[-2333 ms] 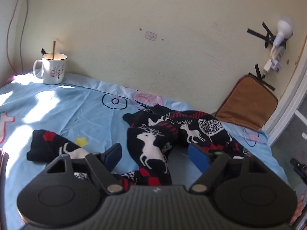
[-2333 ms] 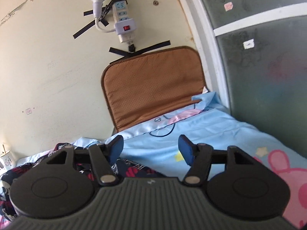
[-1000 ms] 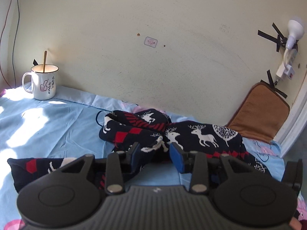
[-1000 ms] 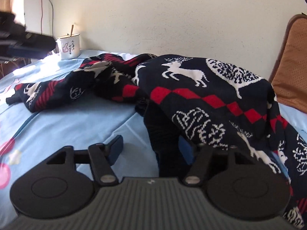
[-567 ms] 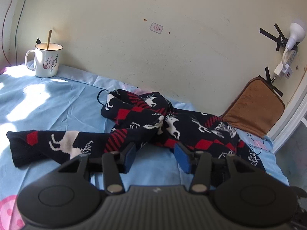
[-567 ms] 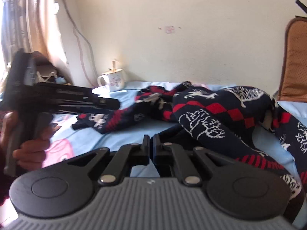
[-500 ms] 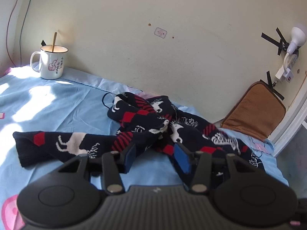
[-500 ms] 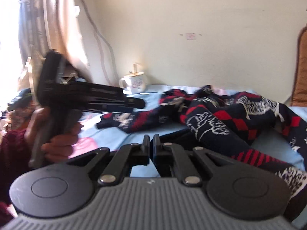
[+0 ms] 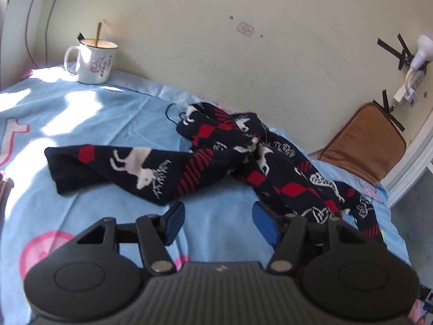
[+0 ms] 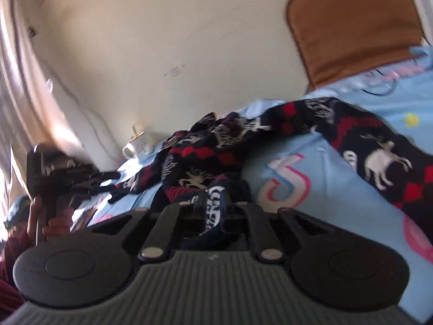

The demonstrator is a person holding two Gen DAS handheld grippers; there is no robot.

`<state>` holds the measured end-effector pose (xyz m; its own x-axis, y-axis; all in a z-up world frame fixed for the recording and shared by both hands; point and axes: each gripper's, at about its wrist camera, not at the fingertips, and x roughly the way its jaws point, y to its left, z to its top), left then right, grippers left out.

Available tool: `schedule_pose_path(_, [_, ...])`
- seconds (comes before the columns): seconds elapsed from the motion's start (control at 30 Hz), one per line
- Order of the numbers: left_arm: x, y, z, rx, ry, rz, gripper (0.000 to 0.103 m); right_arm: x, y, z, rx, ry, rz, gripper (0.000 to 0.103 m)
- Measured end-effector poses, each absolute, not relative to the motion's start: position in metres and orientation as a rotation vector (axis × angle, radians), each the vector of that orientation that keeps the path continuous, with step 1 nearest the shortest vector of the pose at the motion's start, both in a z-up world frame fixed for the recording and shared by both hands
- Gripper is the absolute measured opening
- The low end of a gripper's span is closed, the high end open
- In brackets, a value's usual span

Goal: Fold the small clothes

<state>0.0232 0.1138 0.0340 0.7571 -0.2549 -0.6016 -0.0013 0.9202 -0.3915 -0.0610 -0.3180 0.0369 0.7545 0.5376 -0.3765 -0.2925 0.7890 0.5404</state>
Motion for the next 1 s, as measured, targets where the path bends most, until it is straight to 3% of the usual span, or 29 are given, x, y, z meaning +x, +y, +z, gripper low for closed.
schedule_pose_path(0.03, [0.027,0.103,0.028,-0.37,0.723,-0.16,0.057,-0.063,-0.318,0.036,0.473,0.542,0.446,0.057])
schedule_pose_path(0.07, [0.031,0.094,0.023,-0.357,0.74,-0.174,0.057,-0.065,-0.314,0.036,0.453,0.531,0.426,0.07])
schedule_pose_path(0.23, [0.038,0.06,0.004,-0.341,0.794,-0.233,0.057,-0.057,-0.291,0.032,0.336,0.532,0.458,0.078])
schedule_pose_path(0.27, [0.038,0.057,0.004,-0.338,0.797,-0.237,0.057,-0.055,-0.285,0.028,0.293,0.552,0.477,0.07])
schedule_pose_path(0.3, [0.038,0.055,0.003,-0.334,0.799,-0.236,0.057,-0.049,-0.279,0.026,0.26,0.567,0.511,0.049])
schedule_pose_path(0.33, [0.039,0.054,0.004,-0.327,0.802,-0.231,0.057,-0.044,-0.279,0.027,0.261,0.565,0.527,0.014])
schedule_pose_path(0.37, [0.04,0.053,0.004,-0.321,0.803,-0.223,0.057,-0.042,-0.288,0.034,0.299,0.518,0.496,0.013])
schedule_pose_path(0.5, [0.05,0.05,0.005,-0.283,0.811,-0.195,0.057,-0.025,-0.355,0.039,0.513,0.392,0.177,0.014])
schedule_pose_path(0.57, [0.061,0.043,0.004,-0.263,0.821,-0.203,0.057,-0.022,-0.374,0.029,0.552,0.443,0.088,0.023])
schedule_pose_path(0.6, [0.066,0.039,0.004,-0.257,0.823,-0.212,0.057,-0.023,-0.379,0.024,0.577,0.465,0.102,0.028])
schedule_pose_path(0.67, [0.079,0.027,0.002,-0.244,0.827,-0.238,0.057,-0.03,-0.389,0.012,0.646,0.48,0.134,0.059])
schedule_pose_path(0.8, [0.106,0.003,-0.005,-0.209,0.832,-0.234,0.062,-0.034,-0.395,0.002,0.728,0.509,0.2,0.06])
schedule_pose_path(0.87, [0.115,-0.011,-0.008,-0.163,0.815,-0.213,0.062,-0.034,-0.391,0.001,0.736,0.516,0.246,0.066])
schedule_pose_path(0.93, [0.121,-0.029,-0.011,-0.098,0.785,-0.19,0.051,-0.028,-0.381,0.002,0.705,0.538,0.27,0.071])
schedule_pose_path(0.97, [0.121,-0.039,-0.014,-0.055,0.767,-0.172,0.028,-0.023,-0.372,0.002,0.683,0.558,0.283,0.071])
schedule_pose_path(1.0, [0.12,-0.046,-0.015,-0.021,0.749,-0.151,0.014,-0.019,-0.366,0.001,0.675,0.579,0.301,0.072])
